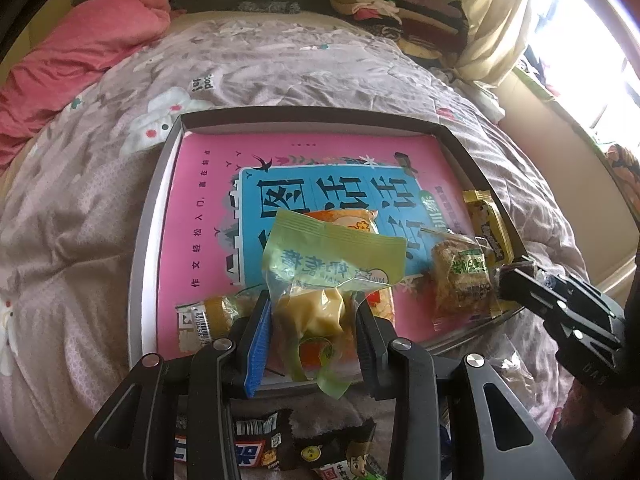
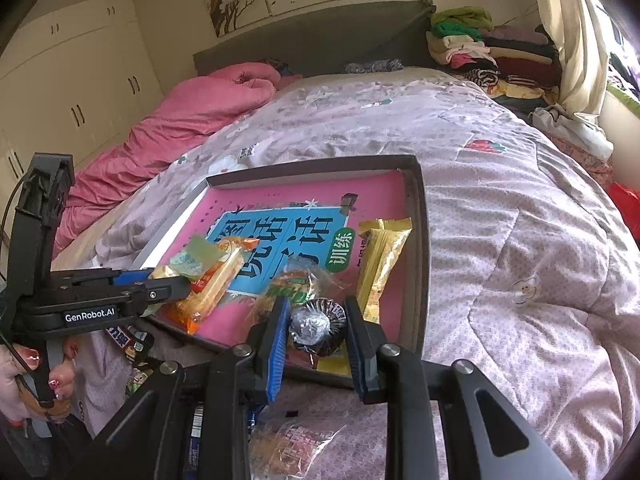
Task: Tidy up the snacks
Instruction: 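Carry the green-wrapped cake over the tray with the left tool while the right carries the foil ball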
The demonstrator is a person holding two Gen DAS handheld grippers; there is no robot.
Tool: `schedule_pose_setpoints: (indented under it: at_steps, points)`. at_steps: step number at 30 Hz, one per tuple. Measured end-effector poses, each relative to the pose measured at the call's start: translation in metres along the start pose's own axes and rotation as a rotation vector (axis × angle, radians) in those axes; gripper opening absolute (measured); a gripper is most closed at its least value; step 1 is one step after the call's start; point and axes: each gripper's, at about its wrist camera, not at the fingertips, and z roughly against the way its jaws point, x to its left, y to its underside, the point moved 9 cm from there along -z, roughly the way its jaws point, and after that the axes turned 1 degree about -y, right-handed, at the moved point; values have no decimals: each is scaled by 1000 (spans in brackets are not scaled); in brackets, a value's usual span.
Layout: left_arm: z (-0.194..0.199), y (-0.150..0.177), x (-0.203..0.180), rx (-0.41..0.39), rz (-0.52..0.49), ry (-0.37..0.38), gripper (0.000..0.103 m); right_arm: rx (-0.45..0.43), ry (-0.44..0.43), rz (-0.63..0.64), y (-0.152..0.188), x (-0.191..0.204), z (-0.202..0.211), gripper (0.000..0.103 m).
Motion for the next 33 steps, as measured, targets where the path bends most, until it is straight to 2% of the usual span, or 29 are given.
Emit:
schedule_pose_setpoints:
  at_steps: [6,10,22,33]
  points:
    - [0,0,0,1,-2,1,39,11,-9,10,2,5,-5,27]
    - [0,-1,0,0,0,0,39,11,-44,-7,2,7,-7,27]
    - [-4,-5,6,-11,4,-32,39,6,4,-9,1,0,-12,27]
    - [-5,-5,10,-12,12,-31,39,23,-9,13,5,8,-17,27]
